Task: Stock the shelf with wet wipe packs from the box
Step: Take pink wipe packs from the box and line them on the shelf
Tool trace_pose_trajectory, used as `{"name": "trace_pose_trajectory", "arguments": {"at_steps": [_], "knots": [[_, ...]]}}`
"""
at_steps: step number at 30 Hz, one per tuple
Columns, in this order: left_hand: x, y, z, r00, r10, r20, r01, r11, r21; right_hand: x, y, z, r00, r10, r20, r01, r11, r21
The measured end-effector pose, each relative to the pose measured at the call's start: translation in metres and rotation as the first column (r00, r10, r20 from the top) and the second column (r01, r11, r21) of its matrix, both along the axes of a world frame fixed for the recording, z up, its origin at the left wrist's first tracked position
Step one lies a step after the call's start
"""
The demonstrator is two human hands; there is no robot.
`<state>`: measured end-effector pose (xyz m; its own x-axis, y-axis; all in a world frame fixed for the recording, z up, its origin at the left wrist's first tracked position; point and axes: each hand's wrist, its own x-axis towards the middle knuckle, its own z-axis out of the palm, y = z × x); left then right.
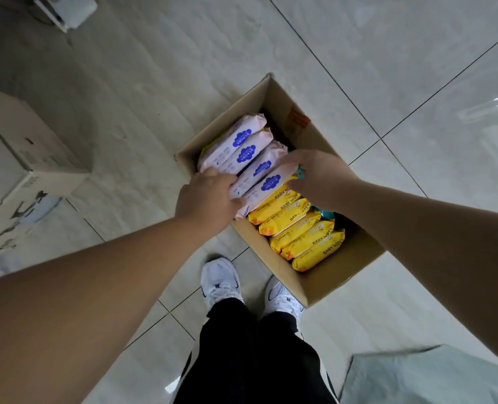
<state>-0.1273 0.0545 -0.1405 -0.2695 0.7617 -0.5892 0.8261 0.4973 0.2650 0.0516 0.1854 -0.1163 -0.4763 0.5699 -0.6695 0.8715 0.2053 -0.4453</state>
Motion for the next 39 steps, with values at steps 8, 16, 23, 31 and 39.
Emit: {"name": "trace_pose_trajectory", "arguments": {"at_steps": [8, 16, 23, 31, 39], "knots": [[-0.022, 0.005, -0.023, 0.992, 0.036, -0.119, -0.026, 0.996, 0.088, -0.012, 0.011, -0.030, 0.992, 0.129, -0.006, -0.127, 0.983, 0.132], [-0.033, 0.006, -0.015, 0.986, 0.153, 0.072, -0.166, 0.959, 0.232, -0.004, 0.004, -0.024, 0.989, 0.148, -0.012, -0.147, 0.988, 0.043], [-0.035, 0.024, 0.036, 0.920, 0.277, 0.278, -0.337, 0.921, 0.195, 0.015, 0.003, 0.015, 0.995, -0.036, -0.094, 0.038, 0.999, 0.020], [-0.051, 0.069, 0.161, 0.947, 0.239, 0.212, -0.295, 0.910, 0.291, 0.021, 0.013, 0.145, 0.961, -0.173, -0.216, 0.179, 0.984, 0.010], [-0.059, 0.088, 0.368, 0.943, 0.156, 0.295, -0.262, 0.894, 0.364, 0.027, 0.014, 0.337, 0.887, -0.272, -0.372, 0.296, 0.955, 0.007]]}}
